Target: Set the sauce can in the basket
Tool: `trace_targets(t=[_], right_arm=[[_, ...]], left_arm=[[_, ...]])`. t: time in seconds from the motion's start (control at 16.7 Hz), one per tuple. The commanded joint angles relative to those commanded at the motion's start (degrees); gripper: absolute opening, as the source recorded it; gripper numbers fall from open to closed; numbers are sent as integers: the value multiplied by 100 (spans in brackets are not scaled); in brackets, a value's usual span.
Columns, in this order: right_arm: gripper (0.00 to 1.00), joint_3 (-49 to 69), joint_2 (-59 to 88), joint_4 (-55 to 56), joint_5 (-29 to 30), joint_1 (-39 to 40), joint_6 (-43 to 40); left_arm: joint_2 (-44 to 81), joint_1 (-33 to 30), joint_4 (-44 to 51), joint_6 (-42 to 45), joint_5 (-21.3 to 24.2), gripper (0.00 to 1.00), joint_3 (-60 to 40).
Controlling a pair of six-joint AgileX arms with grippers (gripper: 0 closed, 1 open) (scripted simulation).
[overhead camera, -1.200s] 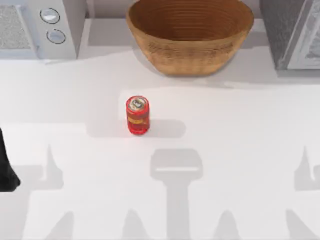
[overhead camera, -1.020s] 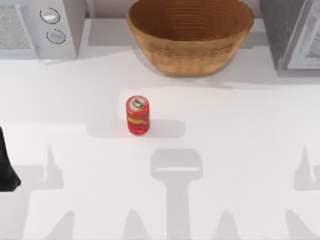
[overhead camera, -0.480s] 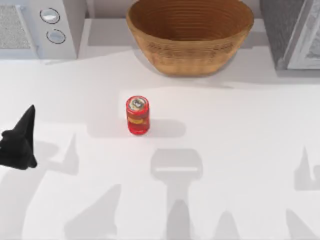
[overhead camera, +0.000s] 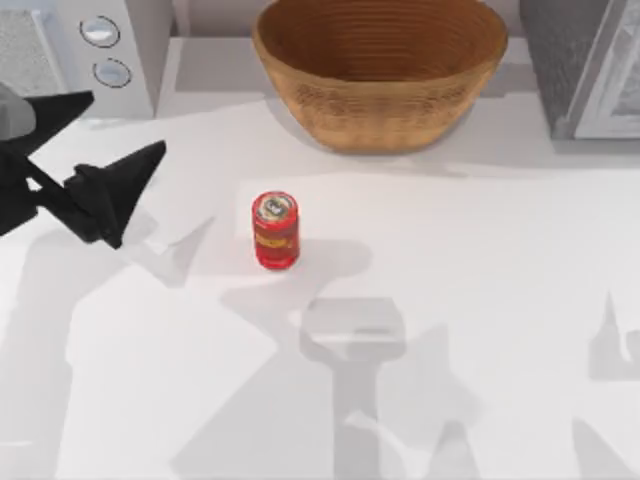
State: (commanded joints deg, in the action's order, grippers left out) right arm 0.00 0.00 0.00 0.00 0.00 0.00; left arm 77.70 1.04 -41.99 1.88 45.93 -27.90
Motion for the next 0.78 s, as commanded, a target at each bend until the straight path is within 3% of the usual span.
trace_targets(t=[0.42,0.78], right_arm=[[100,0,0,0,0,0,0],[100,0,0,0,0,0,0]], left_arm=[[4031,-167,-2348,343,2301,100,-1691],[6190,-291,-3609,565,3479,100,-2625]])
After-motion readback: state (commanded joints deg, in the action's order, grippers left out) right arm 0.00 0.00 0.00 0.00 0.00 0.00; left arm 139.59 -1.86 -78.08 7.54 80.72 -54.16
